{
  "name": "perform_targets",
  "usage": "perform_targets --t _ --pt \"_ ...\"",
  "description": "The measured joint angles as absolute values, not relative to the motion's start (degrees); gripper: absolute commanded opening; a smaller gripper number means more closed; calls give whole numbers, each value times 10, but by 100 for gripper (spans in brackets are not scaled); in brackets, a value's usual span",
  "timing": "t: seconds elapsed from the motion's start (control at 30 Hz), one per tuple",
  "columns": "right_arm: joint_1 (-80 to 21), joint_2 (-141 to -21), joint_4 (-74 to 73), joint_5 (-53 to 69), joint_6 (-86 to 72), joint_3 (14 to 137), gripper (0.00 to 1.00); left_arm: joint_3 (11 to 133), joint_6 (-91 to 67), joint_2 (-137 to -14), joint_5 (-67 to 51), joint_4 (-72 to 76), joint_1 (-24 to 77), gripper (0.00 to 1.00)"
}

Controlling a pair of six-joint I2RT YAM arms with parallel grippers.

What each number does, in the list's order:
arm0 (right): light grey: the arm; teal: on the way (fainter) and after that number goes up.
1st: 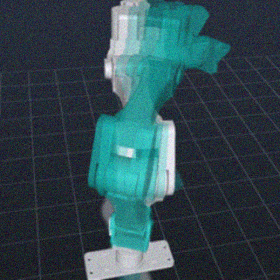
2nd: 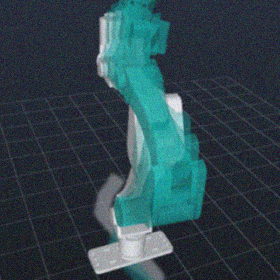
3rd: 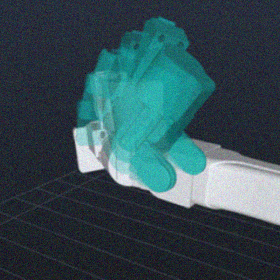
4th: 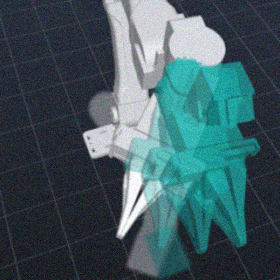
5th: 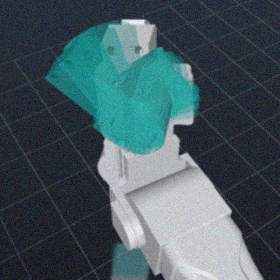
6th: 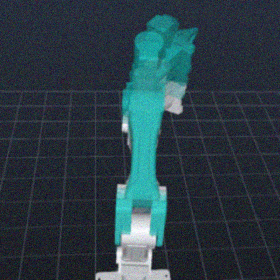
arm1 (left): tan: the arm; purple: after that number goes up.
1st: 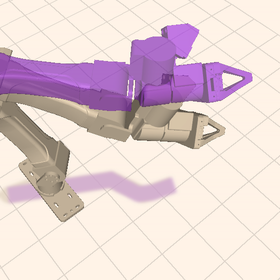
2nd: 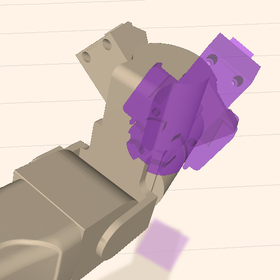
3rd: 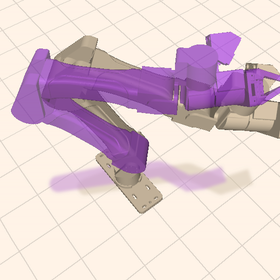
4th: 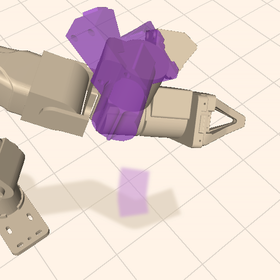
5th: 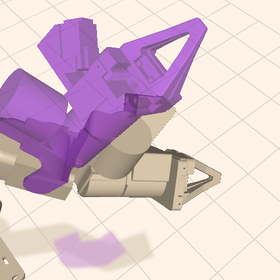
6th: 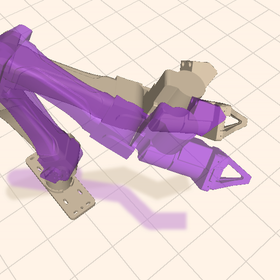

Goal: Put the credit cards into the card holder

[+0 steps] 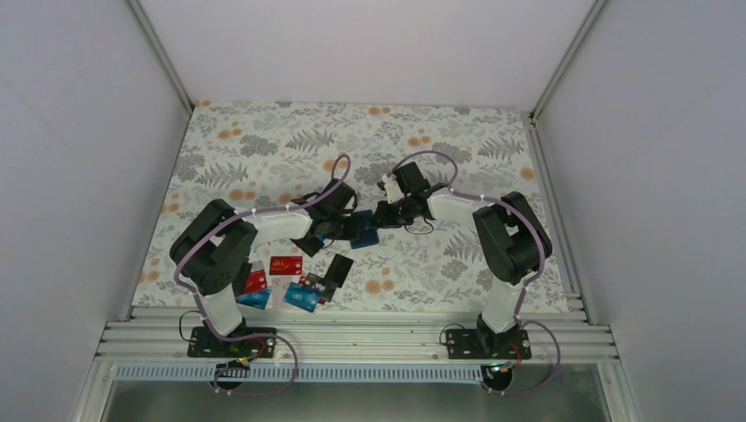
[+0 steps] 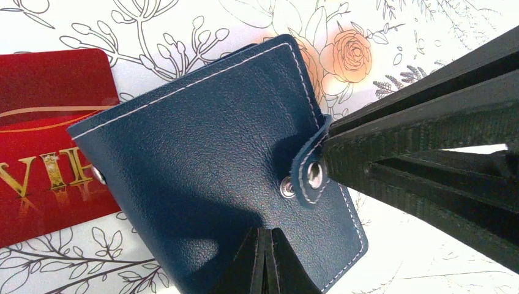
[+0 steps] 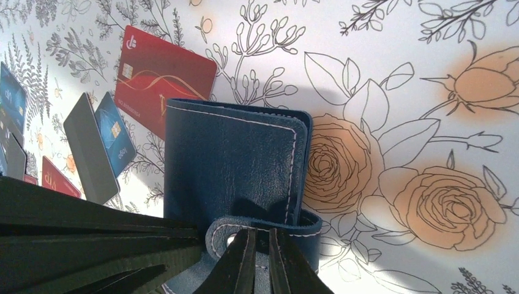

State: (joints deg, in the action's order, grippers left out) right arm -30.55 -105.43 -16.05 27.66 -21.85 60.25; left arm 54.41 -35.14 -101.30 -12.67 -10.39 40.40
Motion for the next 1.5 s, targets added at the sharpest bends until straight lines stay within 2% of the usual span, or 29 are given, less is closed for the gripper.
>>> perform_targets --t 0.87,1.5 --pt "-305 -1080 -127 338 -213 602 10 544 -351 -1017 -131 -98 404 2" --pt "-306 -1089 -170 313 -204 641 10 544 -351 -1020 -136 -91 404 2"
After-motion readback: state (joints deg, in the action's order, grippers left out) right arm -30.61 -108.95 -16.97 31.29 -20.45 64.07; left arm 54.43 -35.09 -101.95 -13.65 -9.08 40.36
